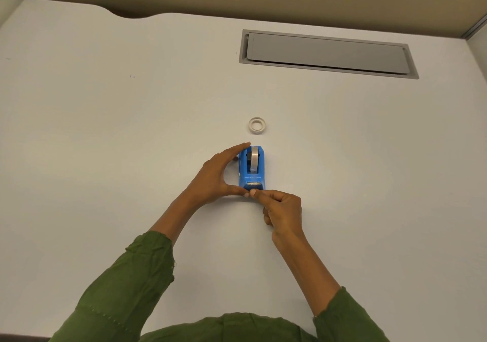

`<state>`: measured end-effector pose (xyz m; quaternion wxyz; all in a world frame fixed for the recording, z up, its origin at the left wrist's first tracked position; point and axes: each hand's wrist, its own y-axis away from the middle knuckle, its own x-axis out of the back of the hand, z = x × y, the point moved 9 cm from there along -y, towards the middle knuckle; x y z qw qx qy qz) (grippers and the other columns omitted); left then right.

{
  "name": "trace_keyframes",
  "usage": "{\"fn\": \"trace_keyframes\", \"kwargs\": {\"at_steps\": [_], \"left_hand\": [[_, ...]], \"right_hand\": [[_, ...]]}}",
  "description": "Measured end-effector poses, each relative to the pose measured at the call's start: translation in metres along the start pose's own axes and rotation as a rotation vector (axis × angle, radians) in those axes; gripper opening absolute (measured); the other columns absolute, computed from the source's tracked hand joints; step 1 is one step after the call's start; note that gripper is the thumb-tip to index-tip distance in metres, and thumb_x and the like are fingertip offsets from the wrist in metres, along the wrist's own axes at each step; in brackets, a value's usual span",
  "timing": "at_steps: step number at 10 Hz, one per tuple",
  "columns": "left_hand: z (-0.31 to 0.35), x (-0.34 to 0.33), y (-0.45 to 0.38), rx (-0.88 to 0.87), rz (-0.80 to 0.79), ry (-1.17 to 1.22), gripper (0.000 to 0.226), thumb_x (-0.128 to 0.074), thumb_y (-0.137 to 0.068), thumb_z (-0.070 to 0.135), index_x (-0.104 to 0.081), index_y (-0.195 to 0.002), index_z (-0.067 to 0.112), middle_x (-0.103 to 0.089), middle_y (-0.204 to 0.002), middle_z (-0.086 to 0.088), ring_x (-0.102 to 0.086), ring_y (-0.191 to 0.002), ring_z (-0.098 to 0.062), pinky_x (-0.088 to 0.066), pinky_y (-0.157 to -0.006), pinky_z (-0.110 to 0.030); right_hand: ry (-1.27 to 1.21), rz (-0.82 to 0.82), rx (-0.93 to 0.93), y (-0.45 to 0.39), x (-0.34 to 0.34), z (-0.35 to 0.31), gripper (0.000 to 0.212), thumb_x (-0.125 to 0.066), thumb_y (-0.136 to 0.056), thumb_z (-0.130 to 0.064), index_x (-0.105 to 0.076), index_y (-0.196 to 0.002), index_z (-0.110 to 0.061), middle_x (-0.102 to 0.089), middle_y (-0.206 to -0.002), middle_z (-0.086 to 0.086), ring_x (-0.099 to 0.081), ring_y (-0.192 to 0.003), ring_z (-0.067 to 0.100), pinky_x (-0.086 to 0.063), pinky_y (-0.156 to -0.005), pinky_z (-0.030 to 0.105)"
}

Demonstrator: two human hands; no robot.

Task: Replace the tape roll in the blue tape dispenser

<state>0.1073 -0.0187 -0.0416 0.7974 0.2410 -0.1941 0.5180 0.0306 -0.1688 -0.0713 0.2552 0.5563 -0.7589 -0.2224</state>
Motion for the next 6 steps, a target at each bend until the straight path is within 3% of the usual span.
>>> {"fn": "trace_keyframes", "kwargs": {"at_steps": [2, 3, 4, 6], "left_hand": [[-0.002, -0.002, -0.001, 0.002, -0.009, -0.014, 0.098, -0.082, -0.061, 0.039, -0.022, -0.138, 0.04, -0.035, -0.146, 0.011, -0.041, -0.115, -0.002, -0.038, -0.1, -0.034], [-0.003, -0.003, -0.001, 0.006, -0.021, -0.023, 0.104, -0.083, -0.058, 0.039, -0.017, -0.138, 0.044, -0.03, -0.149, 0.012, -0.041, -0.12, -0.004, -0.039, -0.104, -0.044], [0.001, -0.001, 0.001, 0.004, -0.017, -0.022, 0.109, -0.084, -0.054, 0.042, -0.015, -0.138, 0.044, -0.028, -0.149, 0.012, -0.042, -0.119, -0.005, -0.039, -0.104, -0.047], [0.002, 0.01, 0.005, 0.056, 0.002, -0.076, 0.111, -0.083, -0.05, 0.051, -0.018, -0.139, 0.04, -0.022, -0.153, 0.009, -0.024, -0.138, -0.015, -0.026, -0.113, -0.047]], "right_hand": [[-0.011, -0.068, 0.045, 0.007, -0.001, -0.002, 0.009, -0.08, -0.07, -0.022, -0.076, -0.076, -0.018, -0.061, -0.055, -0.004, -0.041, -0.046, 0.01, -0.037, -0.039, 0.015], [-0.041, -0.083, 0.067, 0.008, 0.002, 0.0, 0.007, -0.081, -0.067, -0.023, -0.076, -0.072, -0.021, -0.061, -0.048, -0.011, -0.038, -0.04, 0.007, -0.037, -0.039, 0.015], [-0.057, -0.08, 0.08, 0.009, 0.004, -0.003, 0.006, -0.08, -0.07, -0.02, -0.077, -0.075, -0.019, -0.059, -0.046, -0.011, -0.038, -0.04, 0.007, -0.035, -0.039, 0.016], [-0.016, -0.004, 0.106, 0.009, 0.023, -0.009, 0.006, -0.08, -0.071, -0.02, -0.076, -0.076, -0.017, -0.06, -0.055, -0.008, -0.041, -0.049, 0.009, -0.036, -0.043, 0.02]]}}
